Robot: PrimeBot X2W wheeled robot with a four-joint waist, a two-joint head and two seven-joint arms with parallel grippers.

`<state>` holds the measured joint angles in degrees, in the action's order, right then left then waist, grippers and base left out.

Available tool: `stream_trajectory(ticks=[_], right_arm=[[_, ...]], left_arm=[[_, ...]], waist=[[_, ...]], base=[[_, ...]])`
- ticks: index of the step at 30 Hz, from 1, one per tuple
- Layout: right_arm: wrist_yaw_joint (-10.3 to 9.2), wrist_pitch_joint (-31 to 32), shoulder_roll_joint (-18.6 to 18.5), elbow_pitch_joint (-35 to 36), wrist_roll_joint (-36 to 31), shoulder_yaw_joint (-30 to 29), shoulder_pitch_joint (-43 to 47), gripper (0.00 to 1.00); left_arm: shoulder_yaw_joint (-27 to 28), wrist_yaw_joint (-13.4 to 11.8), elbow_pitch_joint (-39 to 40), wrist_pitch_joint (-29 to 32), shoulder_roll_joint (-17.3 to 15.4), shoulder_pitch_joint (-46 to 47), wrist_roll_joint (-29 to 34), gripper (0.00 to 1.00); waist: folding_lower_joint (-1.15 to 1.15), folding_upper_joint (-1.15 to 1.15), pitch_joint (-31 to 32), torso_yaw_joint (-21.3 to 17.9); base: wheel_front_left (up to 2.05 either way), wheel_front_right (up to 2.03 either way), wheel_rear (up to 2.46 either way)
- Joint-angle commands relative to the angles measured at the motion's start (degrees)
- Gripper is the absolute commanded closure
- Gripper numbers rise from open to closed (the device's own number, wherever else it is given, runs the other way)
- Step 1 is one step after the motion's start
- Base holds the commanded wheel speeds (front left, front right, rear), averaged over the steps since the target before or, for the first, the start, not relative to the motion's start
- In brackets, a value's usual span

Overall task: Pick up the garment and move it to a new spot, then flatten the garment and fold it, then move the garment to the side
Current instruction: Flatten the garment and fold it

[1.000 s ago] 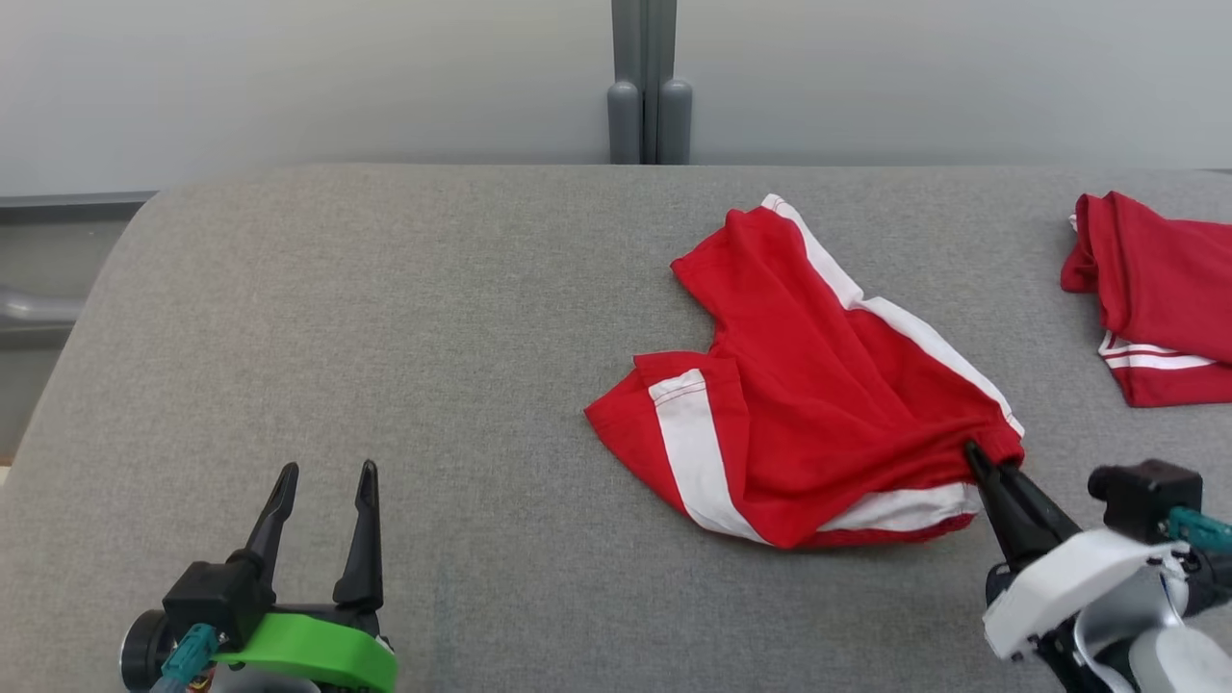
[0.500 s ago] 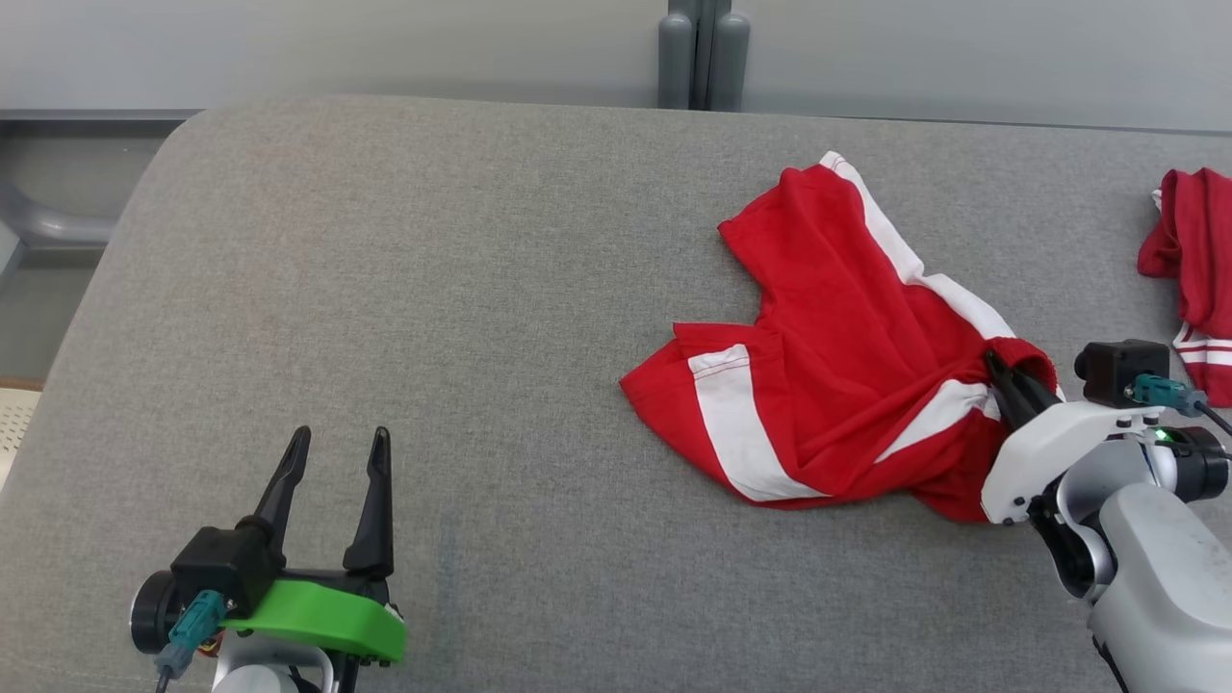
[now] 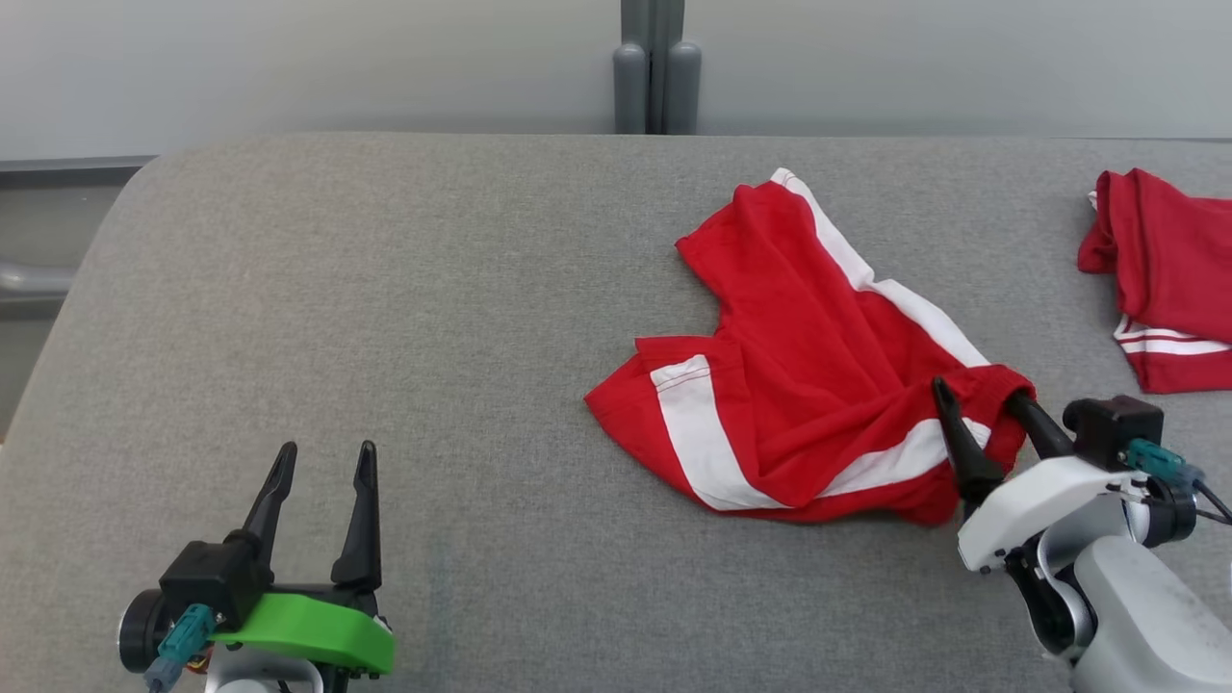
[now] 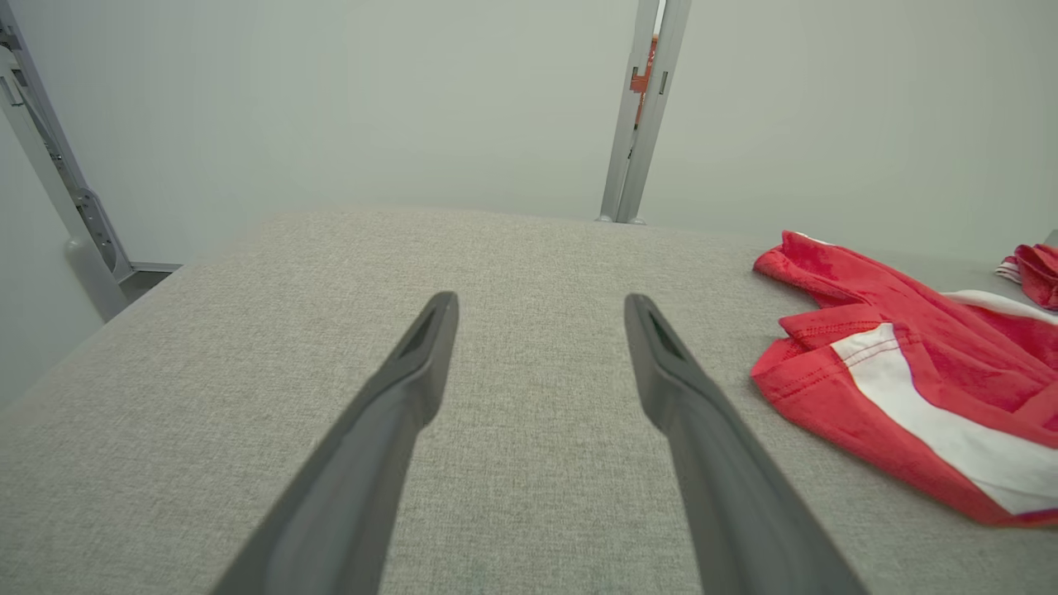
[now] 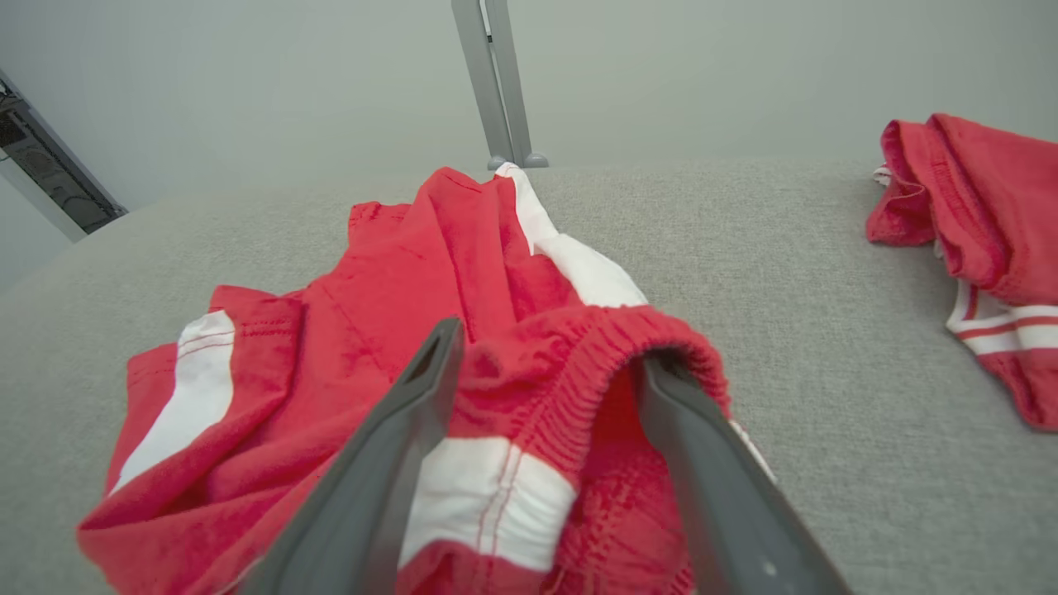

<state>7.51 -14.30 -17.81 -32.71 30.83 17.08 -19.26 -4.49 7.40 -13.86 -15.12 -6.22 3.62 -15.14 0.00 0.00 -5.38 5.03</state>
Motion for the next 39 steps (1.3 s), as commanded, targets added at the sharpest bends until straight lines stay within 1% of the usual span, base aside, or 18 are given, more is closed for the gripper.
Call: stream_trajectory(ticks=[1,5,9,14,20,25,33,36,39], right_arm=[[-0.06,-0.49,-0.41,2.07,0.41,-0.40,1.96,0.00],[-0.06,-0.77,-0.61,7.66,0.17,-2.17,6.49,0.00],[-0.06,-0.79,0.13,11.96,-0.22,-3.78,10.25,0.00],[-0.06,0.70,1.54,14.42,0.17,-5.63,14.10,0.00],[-0.06,1.20,3.02,16.32,-0.34,-7.02,19.06,0.00],[-0.06,0.55,4.30,19.24,-1.76,-9.87,22.96,0.00],[-0.06,1.30,5.89,24.70,-3.22,-13.83,29.48,0.00],[-0.06,1.44,6.87,26.41,-3.98,-15.35,30.97,0.00],[-0.06,1.76,7.24,27.59,-4.83,-15.36,30.72,0.00]], left_arm=[[0.34,0.18,0.24,0.01,-0.32,-0.67,0.02,0.00],[0.90,0.18,0.46,0.01,-0.41,-1.40,0.13,0.00],[1.24,0.18,0.52,0.01,-0.52,-1.44,0.26,0.00],[1.04,0.18,0.50,0.01,-0.37,-1.45,0.35,0.00],[0.40,0.18,0.15,0.01,-0.68,-1.97,0.03,0.00],[1.12,0.18,0.49,0.01,-0.78,-2.94,-0.20,0.00],[1.46,0.18,0.85,0.01,-0.37,-3.92,0.13,0.00],[1.74,0.18,1.07,0.01,-0.33,-4.24,0.13,0.00],[1.73,0.18,1.04,0.01,-0.33,-4.29,0.21,0.00]], waist=[[0.00,0.00,0.82,-1.52],[0.00,0.00,1.10,-3.13],[0.00,0.00,1.41,-3.97],[0.00,0.00,1.73,-4.39],[0.00,0.00,2.68,-3.70],[0.00,0.00,3.21,-3.79],[0.00,0.00,3.86,-4.03],[0.00,0.00,3.95,-4.52],[0.00,0.00,4.05,-4.93]], base=[[0.00,0.00,0.00],[0.00,0.00,0.00],[0.00,0.00,0.00],[0.00,0.00,0.00],[0.00,0.00,0.00],[0.00,0.00,0.00],[0.00,0.00,0.00],[0.00,0.00,0.00],[0.00,0.00,0.00]])
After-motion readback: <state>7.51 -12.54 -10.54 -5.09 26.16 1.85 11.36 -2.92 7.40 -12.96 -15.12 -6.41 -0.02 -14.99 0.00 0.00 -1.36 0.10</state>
